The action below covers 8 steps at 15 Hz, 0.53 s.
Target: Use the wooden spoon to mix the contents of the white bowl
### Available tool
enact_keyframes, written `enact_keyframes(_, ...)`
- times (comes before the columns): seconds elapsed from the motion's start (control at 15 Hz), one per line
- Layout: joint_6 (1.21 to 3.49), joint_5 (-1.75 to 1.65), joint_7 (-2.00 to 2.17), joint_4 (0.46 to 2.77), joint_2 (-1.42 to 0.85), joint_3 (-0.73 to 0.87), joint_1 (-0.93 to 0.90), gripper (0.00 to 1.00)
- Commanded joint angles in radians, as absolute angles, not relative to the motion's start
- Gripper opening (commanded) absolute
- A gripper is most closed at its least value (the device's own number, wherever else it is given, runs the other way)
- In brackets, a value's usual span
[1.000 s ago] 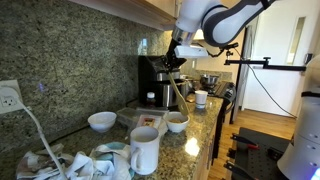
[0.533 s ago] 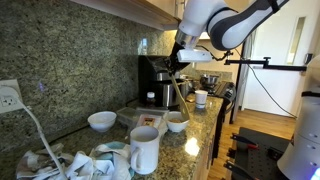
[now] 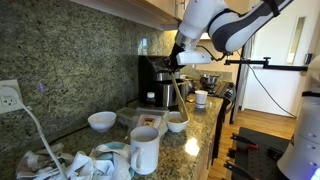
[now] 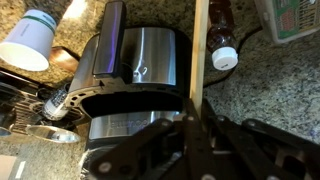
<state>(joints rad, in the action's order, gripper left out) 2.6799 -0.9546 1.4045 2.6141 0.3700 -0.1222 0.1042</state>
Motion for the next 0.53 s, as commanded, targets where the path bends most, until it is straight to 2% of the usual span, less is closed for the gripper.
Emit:
enact_keyframes(0.0,2.663,-1.060,1.494,2.593,0.371,-0.155,0.146,0.05)
enact_keyframes(0.47,2.642,-1.268,1.727,2.578,0.357,-0.203,0.176,0.05)
